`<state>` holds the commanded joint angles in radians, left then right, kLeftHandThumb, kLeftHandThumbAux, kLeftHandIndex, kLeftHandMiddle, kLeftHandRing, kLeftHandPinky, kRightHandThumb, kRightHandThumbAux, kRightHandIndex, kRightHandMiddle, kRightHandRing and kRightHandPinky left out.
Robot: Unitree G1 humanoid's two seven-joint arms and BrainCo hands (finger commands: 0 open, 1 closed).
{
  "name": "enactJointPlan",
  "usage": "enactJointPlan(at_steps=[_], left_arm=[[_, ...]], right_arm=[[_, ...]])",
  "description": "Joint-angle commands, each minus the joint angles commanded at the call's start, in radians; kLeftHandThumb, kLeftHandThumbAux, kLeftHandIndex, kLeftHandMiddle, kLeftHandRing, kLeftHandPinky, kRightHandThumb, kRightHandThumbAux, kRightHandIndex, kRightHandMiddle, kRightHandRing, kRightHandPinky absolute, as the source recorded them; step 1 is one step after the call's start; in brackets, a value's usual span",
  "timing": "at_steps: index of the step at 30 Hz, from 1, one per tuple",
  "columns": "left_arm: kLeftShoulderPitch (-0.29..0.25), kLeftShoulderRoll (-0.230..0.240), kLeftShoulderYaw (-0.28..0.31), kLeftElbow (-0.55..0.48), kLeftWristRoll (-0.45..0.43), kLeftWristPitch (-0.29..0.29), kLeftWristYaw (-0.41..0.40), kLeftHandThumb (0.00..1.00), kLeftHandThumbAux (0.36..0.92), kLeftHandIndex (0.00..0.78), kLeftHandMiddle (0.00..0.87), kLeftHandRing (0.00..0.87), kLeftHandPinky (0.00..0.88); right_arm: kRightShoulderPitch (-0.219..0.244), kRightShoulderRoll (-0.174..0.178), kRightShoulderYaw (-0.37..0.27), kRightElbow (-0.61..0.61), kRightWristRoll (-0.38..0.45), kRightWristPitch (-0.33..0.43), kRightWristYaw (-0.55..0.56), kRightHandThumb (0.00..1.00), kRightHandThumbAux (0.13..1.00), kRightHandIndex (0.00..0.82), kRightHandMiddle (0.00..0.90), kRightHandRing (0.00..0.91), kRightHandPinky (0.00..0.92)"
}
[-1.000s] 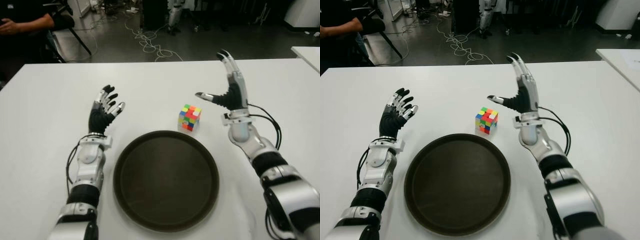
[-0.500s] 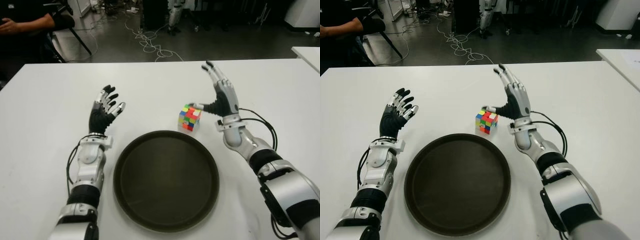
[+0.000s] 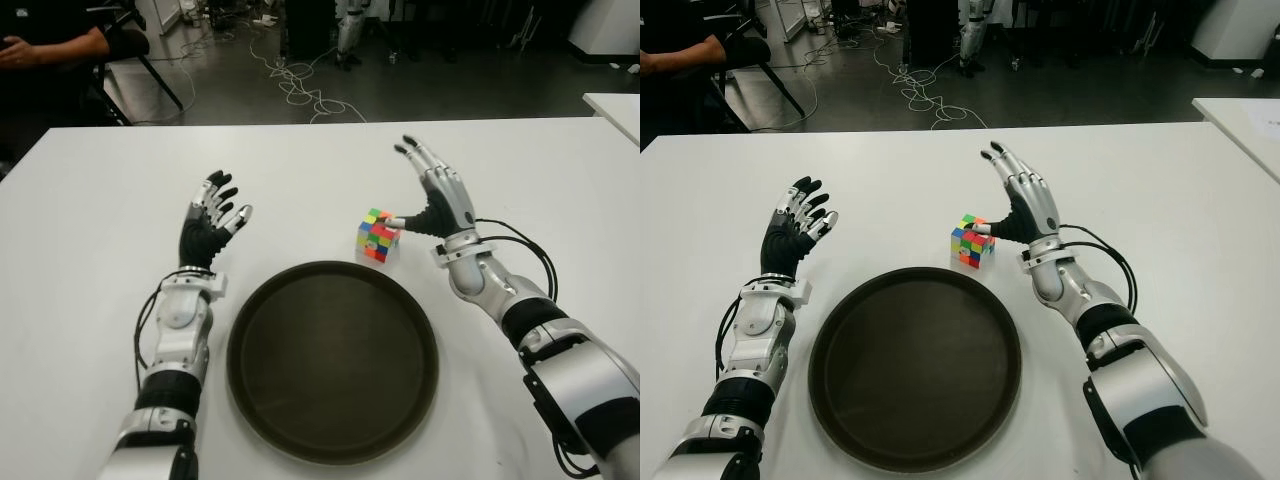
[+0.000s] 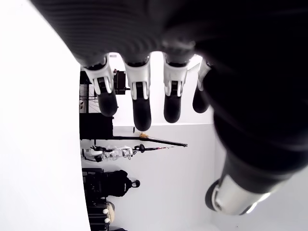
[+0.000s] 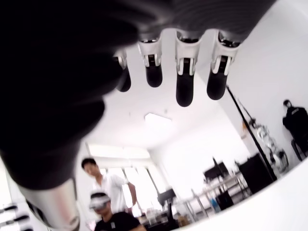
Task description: Pick up the Rubik's Cube and put it in the plate
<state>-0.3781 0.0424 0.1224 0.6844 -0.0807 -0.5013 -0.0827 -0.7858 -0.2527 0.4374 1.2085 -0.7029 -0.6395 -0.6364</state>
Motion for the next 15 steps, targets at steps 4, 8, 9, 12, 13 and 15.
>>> enactJointPlan(at_steps=[4,8,9,12,13,15], left_arm=[[0.0,0.004,-0.003,0.004,0.008,-0.009,0.003,0.026,0.765,0.066,0.128,0.115,0.107],[0.0,0.005,-0.005,0.003,0.011,-0.008,0.004,0.018,0.773,0.07,0.13,0.116,0.109],[0.0,0.005,-0.005,0.002,0.011,-0.008,0.004,0.018,0.776,0.071,0.131,0.117,0.111],[0.0,0.006,-0.005,-0.001,0.011,-0.002,0.0,0.019,0.775,0.073,0.134,0.122,0.113],[0.0,0.007,-0.005,-0.001,0.012,-0.001,-0.001,0.019,0.774,0.072,0.135,0.123,0.112],[0.0,0.007,-0.005,-0.001,0.012,-0.001,-0.002,0.016,0.77,0.073,0.137,0.126,0.113]], right_arm=[[-0.018,-0.024,0.047,-0.005,-0.022,0.031,0.138,0.0,0.762,0.08,0.123,0.161,0.176],[-0.028,-0.036,0.066,-0.014,-0.015,0.053,0.282,0.0,0.734,0.086,0.12,0.144,0.133],[-0.029,-0.038,0.068,-0.018,-0.013,0.057,0.303,0.0,0.728,0.086,0.118,0.14,0.127],[-0.035,-0.045,0.083,-0.029,-0.014,0.074,0.384,0.0,0.716,0.085,0.113,0.133,0.129],[-0.037,-0.048,0.088,-0.032,-0.016,0.08,0.407,0.0,0.715,0.085,0.112,0.132,0.132],[-0.037,-0.051,0.092,-0.041,-0.016,0.087,0.431,0.0,0.715,0.084,0.109,0.131,0.143]])
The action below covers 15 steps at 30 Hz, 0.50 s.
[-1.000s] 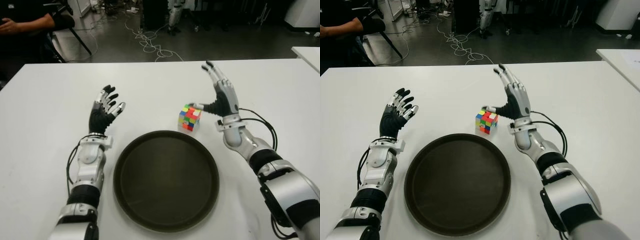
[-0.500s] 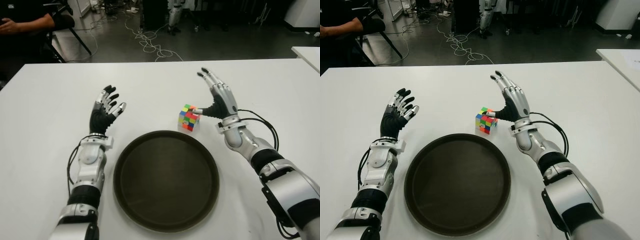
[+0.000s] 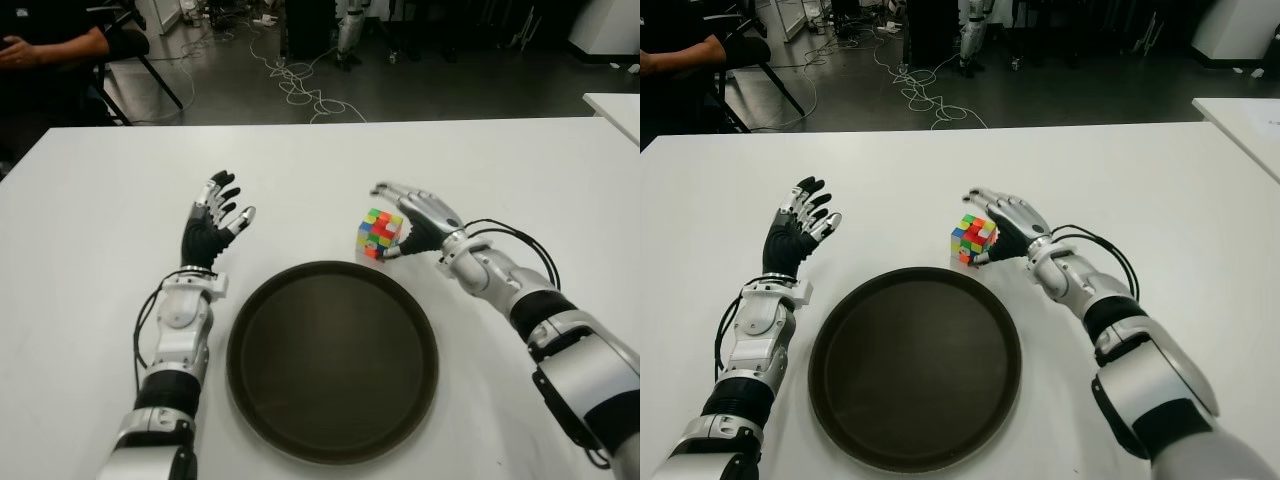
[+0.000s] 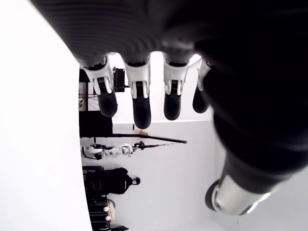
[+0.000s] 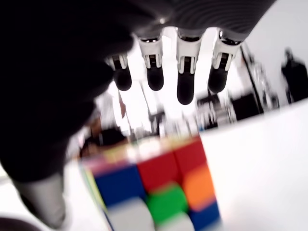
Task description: Pick up the Rubik's Cube and put it in the plate
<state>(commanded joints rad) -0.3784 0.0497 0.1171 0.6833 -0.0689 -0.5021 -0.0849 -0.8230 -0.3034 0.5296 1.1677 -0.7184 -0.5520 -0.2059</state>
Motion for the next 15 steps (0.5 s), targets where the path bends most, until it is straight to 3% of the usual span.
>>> enactJointPlan(at_steps=[15], left_arm=[[-0.003,0.0,-0.003,0.005,0.001,-0.006,-0.002,0.03,0.756,0.066,0.134,0.123,0.103]], right_arm=[[-0.005,-0.015,0.027,-0.041,-0.002,0.05,0.11,0.0,0.691,0.087,0.097,0.13,0.155]])
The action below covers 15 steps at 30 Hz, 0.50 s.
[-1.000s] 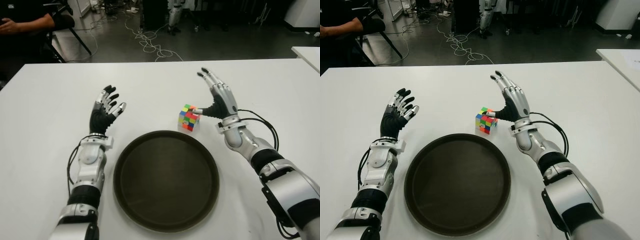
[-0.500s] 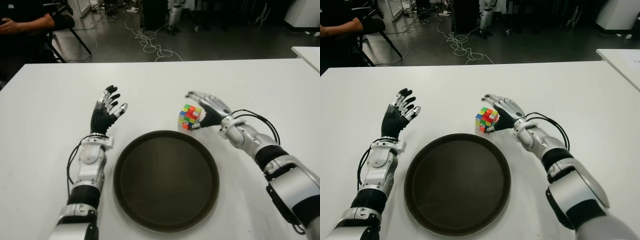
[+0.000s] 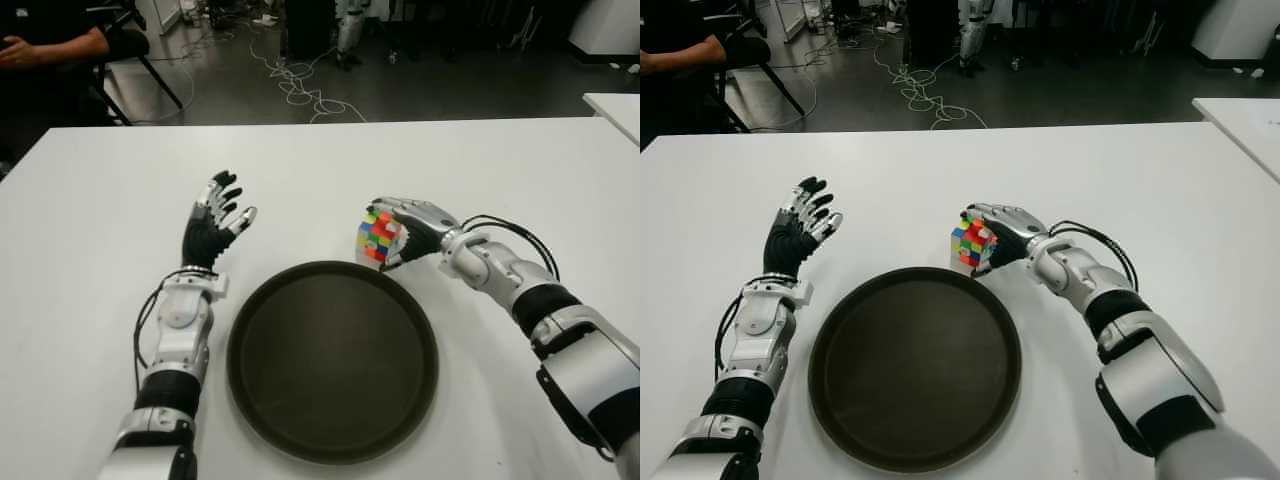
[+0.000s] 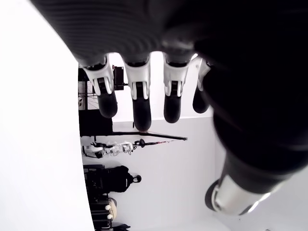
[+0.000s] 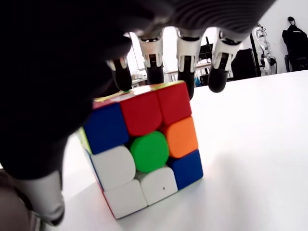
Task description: Pick up the Rubik's Cube and put it in the plate
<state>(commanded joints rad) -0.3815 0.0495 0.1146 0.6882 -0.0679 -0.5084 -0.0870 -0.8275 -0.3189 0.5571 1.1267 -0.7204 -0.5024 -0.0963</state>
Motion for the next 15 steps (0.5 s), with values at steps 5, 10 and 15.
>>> enactJointPlan(at_steps=[5,10,15], left_arm=[[-0.002,0.001,-0.001,0.005,0.009,-0.003,0.011,0.027,0.75,0.075,0.143,0.13,0.108],[-0.003,0.002,-0.001,0.01,0.016,-0.007,0.016,0.025,0.755,0.079,0.148,0.131,0.106],[-0.004,0.006,-0.001,0.025,0.019,-0.027,0.007,0.024,0.753,0.073,0.147,0.128,0.105]], right_arm=[[0.001,-0.004,0.003,-0.012,-0.001,0.012,0.021,0.0,0.688,0.081,0.095,0.128,0.152],[0.003,-0.005,0.004,-0.022,-0.001,0.019,0.034,0.0,0.699,0.08,0.089,0.127,0.151],[0.002,-0.005,0.009,-0.024,-0.003,0.026,0.043,0.0,0.703,0.078,0.09,0.122,0.135]])
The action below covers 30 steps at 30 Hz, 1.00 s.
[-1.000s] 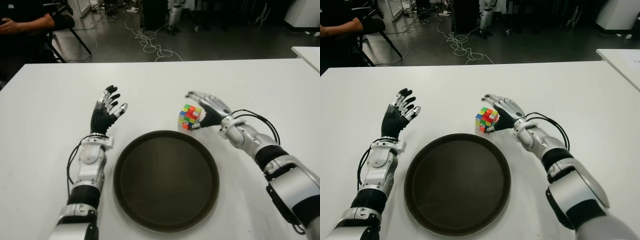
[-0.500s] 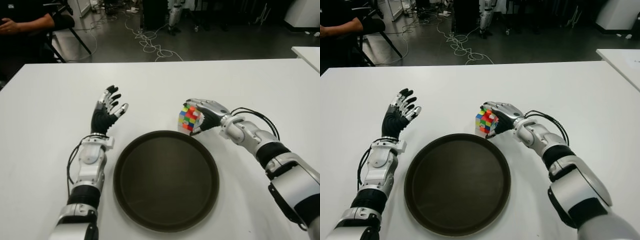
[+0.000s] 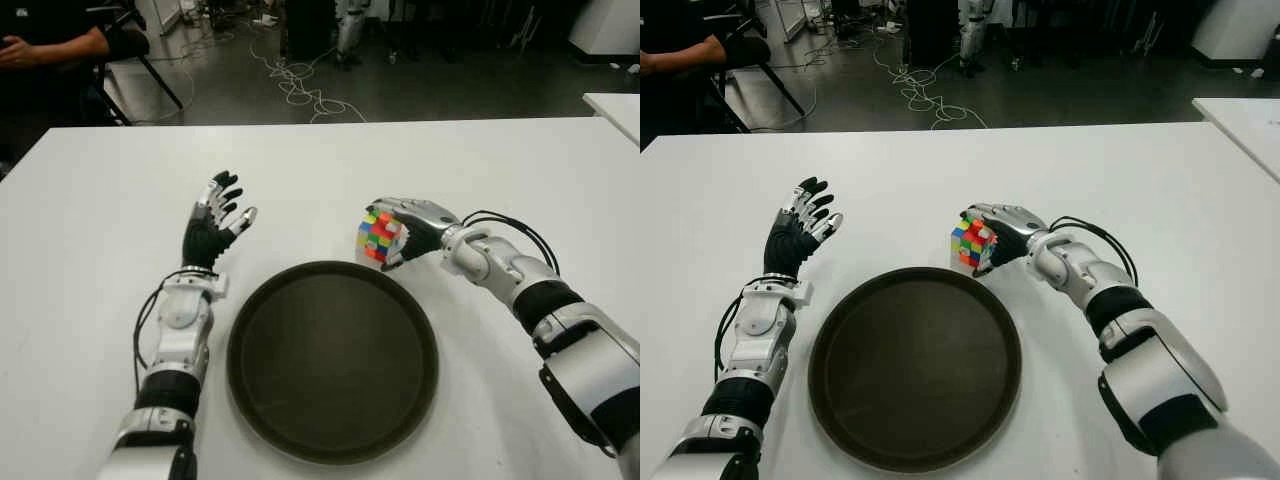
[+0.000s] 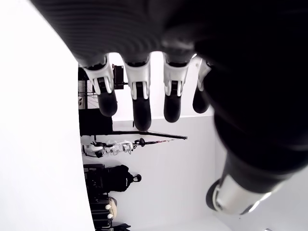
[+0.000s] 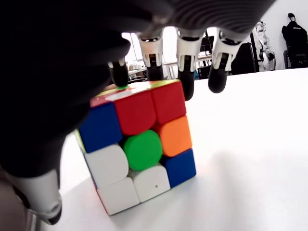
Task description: Pick up the Rubik's Cube and put it in the plate
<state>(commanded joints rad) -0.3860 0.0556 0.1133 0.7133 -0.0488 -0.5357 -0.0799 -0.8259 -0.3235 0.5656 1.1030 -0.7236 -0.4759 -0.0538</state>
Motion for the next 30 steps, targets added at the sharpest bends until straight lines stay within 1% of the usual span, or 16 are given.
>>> enactJointPlan(at_steps=[6,12,19,22,30], left_arm=[[-0.002,-0.002,0.002,0.01,-0.002,-0.015,0.0,0.026,0.762,0.072,0.143,0.122,0.103],[-0.003,0.001,-0.001,0.013,0.004,-0.018,0.0,0.018,0.761,0.067,0.132,0.116,0.103],[0.001,0.002,-0.007,0.001,0.028,-0.005,0.026,0.004,0.748,0.069,0.136,0.123,0.104],[0.0,0.001,-0.007,0.001,0.032,-0.003,0.032,0.008,0.747,0.069,0.138,0.125,0.109],[-0.001,0.0,-0.007,0.004,0.022,-0.003,0.02,0.025,0.743,0.076,0.154,0.135,0.104]], right_arm=[[-0.001,-0.004,0.006,-0.011,-0.002,0.005,0.014,0.0,0.712,0.078,0.09,0.113,0.111],[-0.001,-0.004,0.007,-0.017,0.001,0.011,0.023,0.0,0.723,0.084,0.086,0.108,0.116],[0.002,0.0,0.005,-0.018,0.005,0.023,0.026,0.0,0.724,0.085,0.084,0.127,0.168],[0.001,-0.001,0.006,-0.017,0.005,0.025,0.028,0.0,0.719,0.08,0.082,0.131,0.171],[0.0,-0.004,0.008,-0.02,0.006,0.022,0.041,0.0,0.698,0.083,0.096,0.12,0.126]])
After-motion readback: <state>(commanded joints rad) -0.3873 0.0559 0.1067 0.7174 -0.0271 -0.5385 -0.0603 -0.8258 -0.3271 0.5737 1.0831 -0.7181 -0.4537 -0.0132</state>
